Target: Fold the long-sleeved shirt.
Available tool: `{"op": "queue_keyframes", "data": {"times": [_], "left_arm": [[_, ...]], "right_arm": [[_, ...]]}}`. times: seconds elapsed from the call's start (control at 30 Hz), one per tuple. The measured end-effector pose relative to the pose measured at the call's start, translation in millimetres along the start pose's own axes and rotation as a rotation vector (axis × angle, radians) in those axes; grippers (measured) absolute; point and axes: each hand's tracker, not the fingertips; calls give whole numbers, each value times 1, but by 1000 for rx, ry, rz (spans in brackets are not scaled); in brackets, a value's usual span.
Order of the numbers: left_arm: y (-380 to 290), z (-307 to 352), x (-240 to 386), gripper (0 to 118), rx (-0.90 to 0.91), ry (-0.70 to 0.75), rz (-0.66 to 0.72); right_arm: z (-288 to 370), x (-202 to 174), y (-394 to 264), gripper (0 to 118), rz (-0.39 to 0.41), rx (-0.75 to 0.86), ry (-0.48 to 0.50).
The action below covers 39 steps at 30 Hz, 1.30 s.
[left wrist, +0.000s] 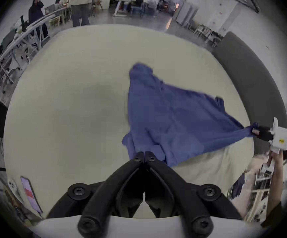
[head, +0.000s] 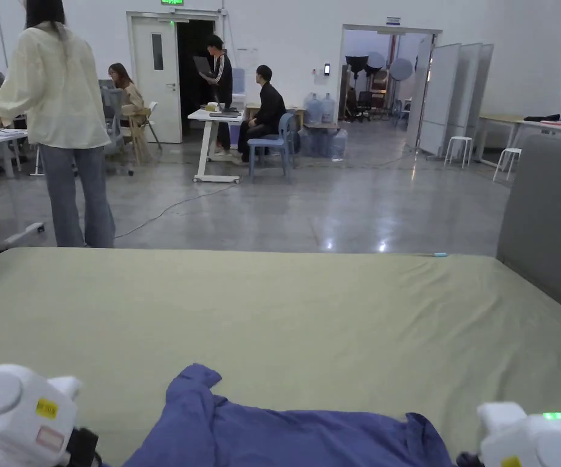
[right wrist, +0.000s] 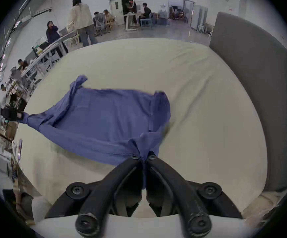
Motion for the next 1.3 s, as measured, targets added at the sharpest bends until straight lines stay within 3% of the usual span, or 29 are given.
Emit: {"op": "queue_keyframes", "data": {"times": [0.13, 0.4, 0.43, 0.53, 0.73, 0.87, 0.9, 0.93, 0.97, 1.0, 1.03, 1.07, 1.1, 1.17, 1.23, 1.27, 1.3], "left_arm": [[-73, -4, -3, 0, -27, -15, -18], [-174, -26, -3, 0, -96, -11, -12], [-178, -43, -25, 0, -96, -4, -5], [-194, -61, -34, 0, -118, -10, 49], [-216, -91, -31, 0, -135, 9, 98], [-217, -94, -31, 0, -118, 13, 117], [-214, -92, -32, 6, -121, 10, 123], [-211, -85, -32, 33, -118, 10, 131], [-210, -71, -31, 75, -72, 33, 152], [-212, -53, -28, 87, 4, 52, 175], [-214, -36, -25, 87, 84, 46, 169], [-218, -22, -22, 112, 149, 27, 170], [-228, 6, -4, 118, 220, 21, 172], [-238, 16, 7, 118, 230, -37, 168], [-252, 13, 21, 118, 72, -87, 151], [-258, 8, 27, 106, 34, -71, 132], [-263, 2, 34, 72, 18, -32, 107]], "right_arm": [[14, -15, -79, 0, 52, -10, 0], [4, -21, -194, 0, -8, -109, 9], [-1, -21, -204, 0, -23, -126, 4], [-13, -20, -223, 0, -87, -184, 32], [-40, -22, -230, 0, -72, -209, 16], [-42, -14, -221, 11, -95, -248, 44], [-40, -9, -217, 21, -108, -257, 55], [-37, -2, -212, 47, -171, -272, 92], [-29, 1, -207, 78, -189, -269, 118], [-12, 1, -202, 87, -173, -235, 114], [10, -1, -196, 87, -160, -164, 79], [31, -3, -192, 101, -153, -92, 65], [49, -5, -189, 102, -158, -27, 72], [69, -10, -190, 102, -181, 15, 124], [67, -18, -196, 101, -218, -28, 176], [64, -22, -202, 87, -208, -48, 191], [58, -30, -205, 52, -191, -61, 170]]}}
